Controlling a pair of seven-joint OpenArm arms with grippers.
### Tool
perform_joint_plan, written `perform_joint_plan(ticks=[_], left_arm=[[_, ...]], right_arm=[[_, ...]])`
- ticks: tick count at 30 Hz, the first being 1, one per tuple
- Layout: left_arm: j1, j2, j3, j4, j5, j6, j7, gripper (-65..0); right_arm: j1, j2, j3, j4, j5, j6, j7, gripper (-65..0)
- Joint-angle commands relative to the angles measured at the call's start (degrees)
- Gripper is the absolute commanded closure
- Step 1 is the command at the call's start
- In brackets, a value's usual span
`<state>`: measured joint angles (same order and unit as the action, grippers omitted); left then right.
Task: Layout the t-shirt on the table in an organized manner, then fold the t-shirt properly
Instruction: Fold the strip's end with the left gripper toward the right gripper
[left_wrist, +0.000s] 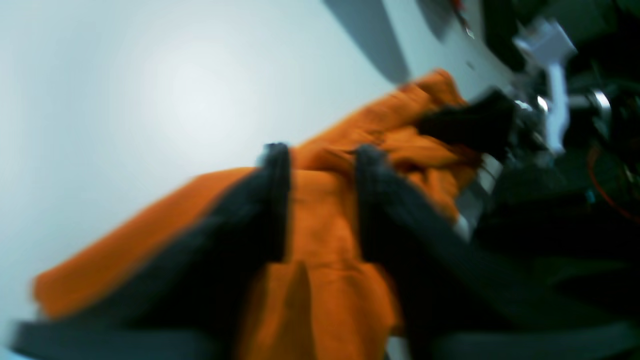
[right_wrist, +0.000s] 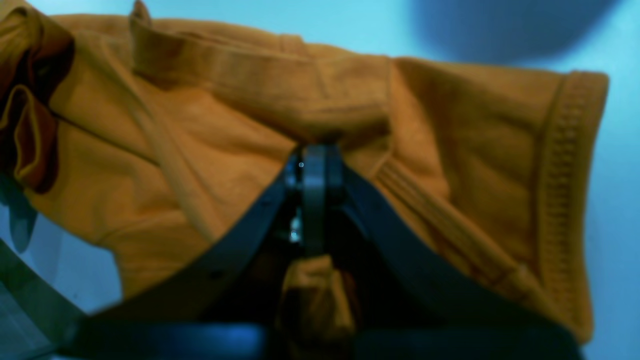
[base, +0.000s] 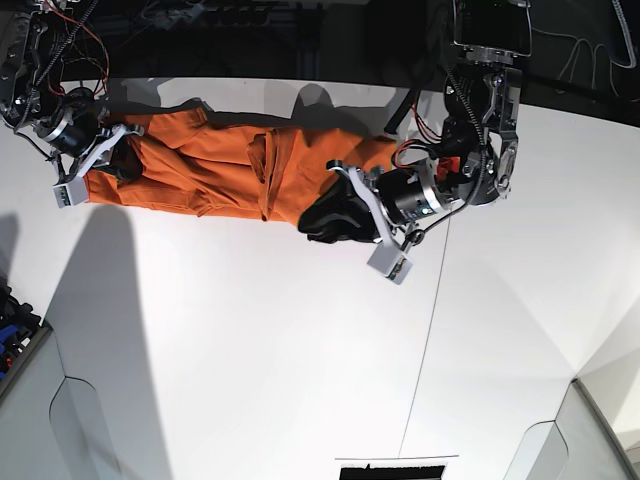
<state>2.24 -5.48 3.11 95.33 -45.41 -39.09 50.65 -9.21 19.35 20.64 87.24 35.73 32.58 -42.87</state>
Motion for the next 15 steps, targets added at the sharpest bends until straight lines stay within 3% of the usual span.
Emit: perform_joint_plan(ticks=[1, 3, 11, 15], left_arm=[[0.1, 0.2, 0.7, 0.9, -1.0, -0.9, -0.7, -5.8], [1.3, -0.1, 2.6, 0.9, 0.1, -0.9, -1.3, -0.4], [2.8, 0.2, 14.8, 0.8, 16.6, 0.1, -11.1, -0.2], [2.0, 3.1, 17.1, -1.0, 22.8, 1.6, -13.2, -0.2]], right_arm=[[0.2, 0.8, 0.3, 0.5, -0.1, -0.3, -0.2, 0.0], [0.2, 0.8, 0.3, 0.5, -0.2, -0.3, -0.2, 0.0], [0.2, 0.8, 0.3, 0.5, -0.1, -0.3, -0.2, 0.0], [0.2, 0.8, 0.3, 0.5, -0.1, -0.3, -0.2, 0.0]])
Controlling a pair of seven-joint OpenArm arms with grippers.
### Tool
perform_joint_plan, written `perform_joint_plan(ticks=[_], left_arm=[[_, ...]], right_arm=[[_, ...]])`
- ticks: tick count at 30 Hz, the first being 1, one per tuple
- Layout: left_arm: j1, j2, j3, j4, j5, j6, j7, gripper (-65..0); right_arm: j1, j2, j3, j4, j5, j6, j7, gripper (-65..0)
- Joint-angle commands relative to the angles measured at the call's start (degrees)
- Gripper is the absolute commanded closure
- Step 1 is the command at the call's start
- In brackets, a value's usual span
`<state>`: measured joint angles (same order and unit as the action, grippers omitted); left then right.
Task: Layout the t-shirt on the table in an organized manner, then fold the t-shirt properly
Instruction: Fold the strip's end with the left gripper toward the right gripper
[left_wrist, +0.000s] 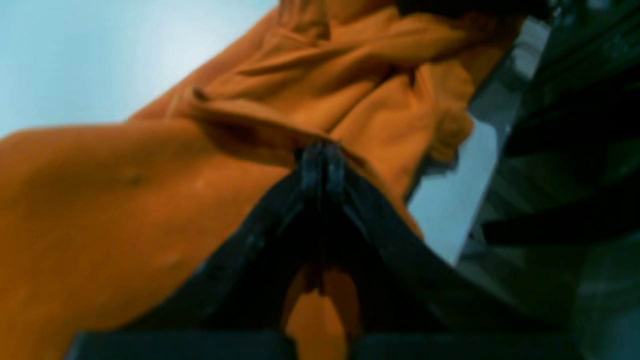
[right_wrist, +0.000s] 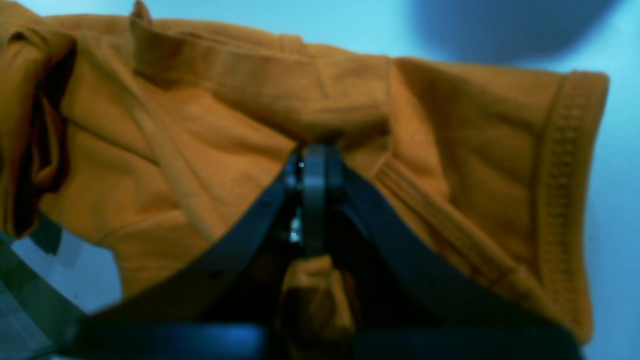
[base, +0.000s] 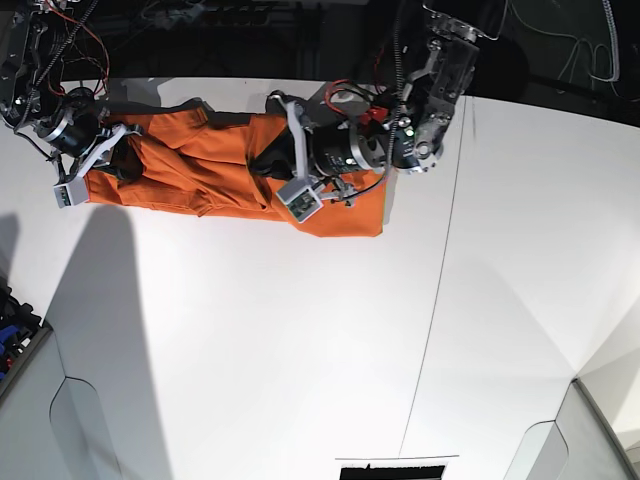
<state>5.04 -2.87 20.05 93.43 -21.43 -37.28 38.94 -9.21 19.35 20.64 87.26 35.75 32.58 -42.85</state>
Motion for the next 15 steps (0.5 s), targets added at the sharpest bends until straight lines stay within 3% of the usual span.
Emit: perform_joint_plan(ticks=[1, 6, 11, 15], left_arm=[[-1.3, 1.4, 0.2, -0.5, -0.7, -0.2, -1.5, -0.2], [-4.9, 4.1, 0.2, -7.4, -0.4, 0.2, -1.9, -0.2], [-7.5, 4.0, 0.2, -5.3, -3.7, 1.3, 1.5, -0.2], [-7.6, 3.7, 0.2, -2.4, -7.3, -0.5, 4.2, -0.2]], right_arm=[[0.2, 0.8, 0.3, 0.5, -0.2, -0.3, -0.2, 0.0], [0.2, 0.8, 0.3, 0.5, 0.1, -0.3, -0.2, 0.0], [0.2, 0.8, 0.3, 0.7, 4.7, -0.3, -0.3, 0.0], [0.3, 0.8, 0.3, 1.8, 5.9, -0.2, -0.5, 0.0]])
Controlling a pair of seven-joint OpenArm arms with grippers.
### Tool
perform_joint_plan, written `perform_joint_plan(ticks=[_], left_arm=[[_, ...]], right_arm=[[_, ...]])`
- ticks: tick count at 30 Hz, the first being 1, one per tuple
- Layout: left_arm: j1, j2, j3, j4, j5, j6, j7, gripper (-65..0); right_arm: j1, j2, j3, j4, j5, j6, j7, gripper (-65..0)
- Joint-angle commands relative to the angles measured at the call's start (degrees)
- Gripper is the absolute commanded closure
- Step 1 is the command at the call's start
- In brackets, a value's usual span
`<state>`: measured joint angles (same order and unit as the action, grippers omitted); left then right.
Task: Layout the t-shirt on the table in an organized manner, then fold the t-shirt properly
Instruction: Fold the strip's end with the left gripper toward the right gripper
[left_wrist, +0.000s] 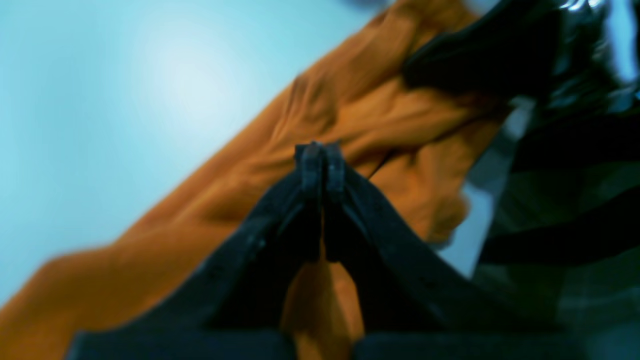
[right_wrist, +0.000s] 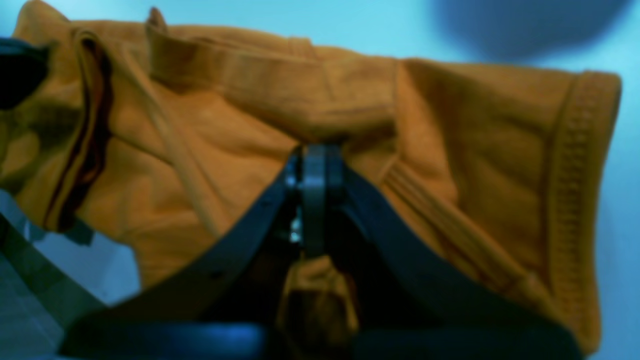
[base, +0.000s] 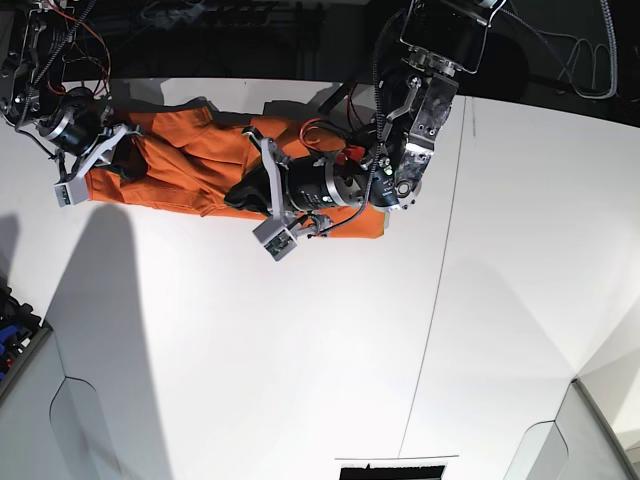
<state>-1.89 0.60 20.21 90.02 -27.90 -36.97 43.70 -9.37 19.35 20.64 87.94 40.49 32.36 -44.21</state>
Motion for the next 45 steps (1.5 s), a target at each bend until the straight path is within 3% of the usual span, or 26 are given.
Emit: perform_joint_plan(ticks=[1, 4, 7, 12, 20, 25, 33, 45], left_arm=[[-0.7, 0.2, 0.0, 1.0, -1.5, -1.3, -0.5, -0.2], [-0.7, 0.1, 0.0, 1.0, -1.4, -1.4, -0.5, -0.2], [-0.8, -0.9, 0.0, 1.0, -1.4, -1.4, -0.6, -0.2], [-0.8, -4.2, -1.3, 1.1, -1.7, -1.4, -0.6, -0.2], [-0.8, -10.5, -3.5, 1.5, -9.4, -3.0, 0.6, -0.2], [-0.7, -12.1, -3.6, 2.6, -10.6, -3.0, 1.8, -0.2], [-0.2, -13.2, -8.4, 4.8, -11.1, -3.0, 2.1, -0.2], [1.6, -15.9, -15.5, 4.9, -11.9, -3.0, 2.8, -0.2]], right_arm=[[0.4, 0.8, 0.3, 1.6, 1.1, 0.0, 0.8, -3.4], [0.5, 0.8, 0.4, 3.5, 1.1, 0.0, 0.8, -14.3], [0.5, 0.8, 0.6, 6.3, 1.1, 0.0, 0.8, -19.0], [0.5, 0.8, 3.6, 10.3, 1.1, 0.0, 0.8, -22.0], [0.3, 1.0, 14.5, 9.6, -1.3, -0.2, 0.7, -23.1], [0.1, 3.5, 15.7, 3.0, -1.2, -0.4, 0.7, -38.3], [0.1, 4.4, 14.0, -5.6, 5.1, 1.2, -3.8, -38.8], [0.1, 4.3, 5.0, -5.8, 6.3, 1.1, -4.0, -38.6]])
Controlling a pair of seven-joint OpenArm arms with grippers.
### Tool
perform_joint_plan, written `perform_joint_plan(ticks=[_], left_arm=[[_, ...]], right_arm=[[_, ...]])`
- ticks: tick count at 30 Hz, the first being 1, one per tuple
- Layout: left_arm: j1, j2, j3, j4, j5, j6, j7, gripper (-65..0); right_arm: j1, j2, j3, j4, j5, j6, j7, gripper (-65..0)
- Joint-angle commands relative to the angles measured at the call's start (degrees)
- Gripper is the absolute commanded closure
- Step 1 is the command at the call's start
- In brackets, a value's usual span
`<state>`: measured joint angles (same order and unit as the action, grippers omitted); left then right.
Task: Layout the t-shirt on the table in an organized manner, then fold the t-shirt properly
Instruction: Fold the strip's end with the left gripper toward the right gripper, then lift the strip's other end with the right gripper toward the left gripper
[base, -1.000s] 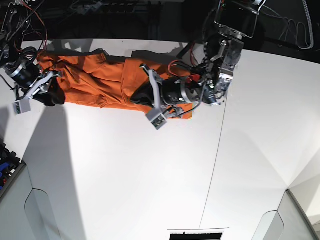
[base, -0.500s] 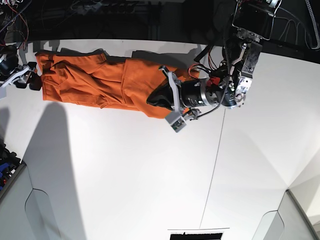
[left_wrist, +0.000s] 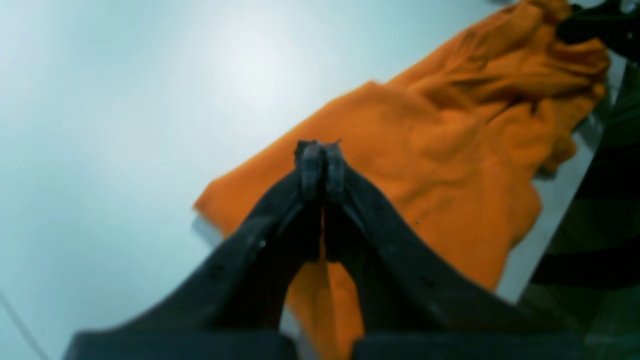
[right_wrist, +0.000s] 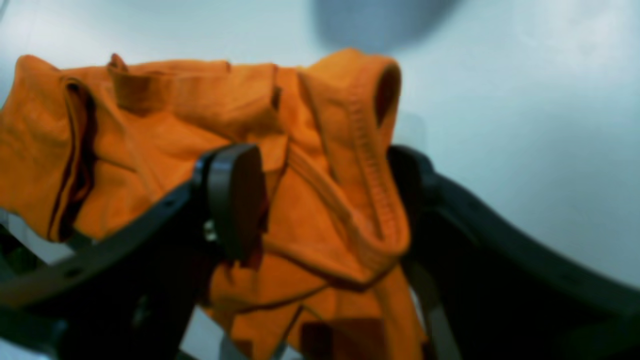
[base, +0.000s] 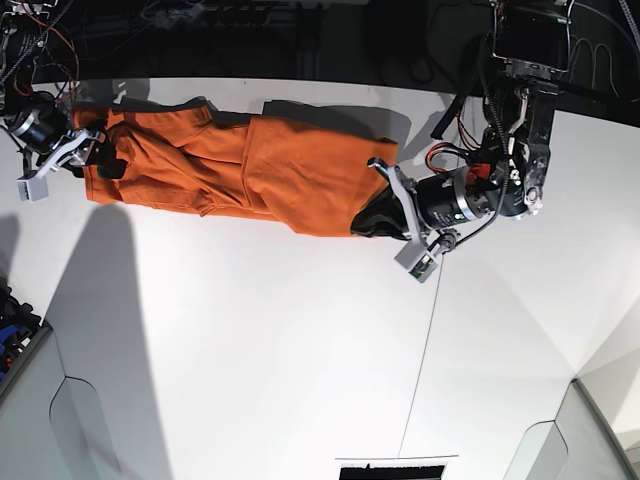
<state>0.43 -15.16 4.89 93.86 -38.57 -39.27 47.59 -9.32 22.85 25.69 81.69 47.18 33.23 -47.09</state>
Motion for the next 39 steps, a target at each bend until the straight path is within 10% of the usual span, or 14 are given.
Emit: perform_joint_plan(ticks=[1, 7, 24, 39], left_arm=[[-0.4, -0.3, -0.2, 1.0, -1.2, -0.7, -1.1, -0.2], [0.2, -0.3, -0.2, 1.0, -1.1, -0.7, -1.0, -0.3], [5.1, -1.0, -8.9, 1.0, -1.4, -0.7, 0.2, -0.3], [7.6, 1.1, 7.5, -2.2, 7.8, -0.1, -6.3, -0.3]], right_arm=[[0.1, 0.7, -0.3, 0.4, -0.4, 0.2, -1.2, -38.5], [0.1, 0.8, -0.4, 0.4, -0.5, 0.1, -1.1, 0.0], [1.7, 5.1, 3.7, 0.4, -3.7, 0.0, 3.5, 0.0], [6.1, 2.0, 4.2, 5.0, 6.0, 0.2, -1.8, 0.0]])
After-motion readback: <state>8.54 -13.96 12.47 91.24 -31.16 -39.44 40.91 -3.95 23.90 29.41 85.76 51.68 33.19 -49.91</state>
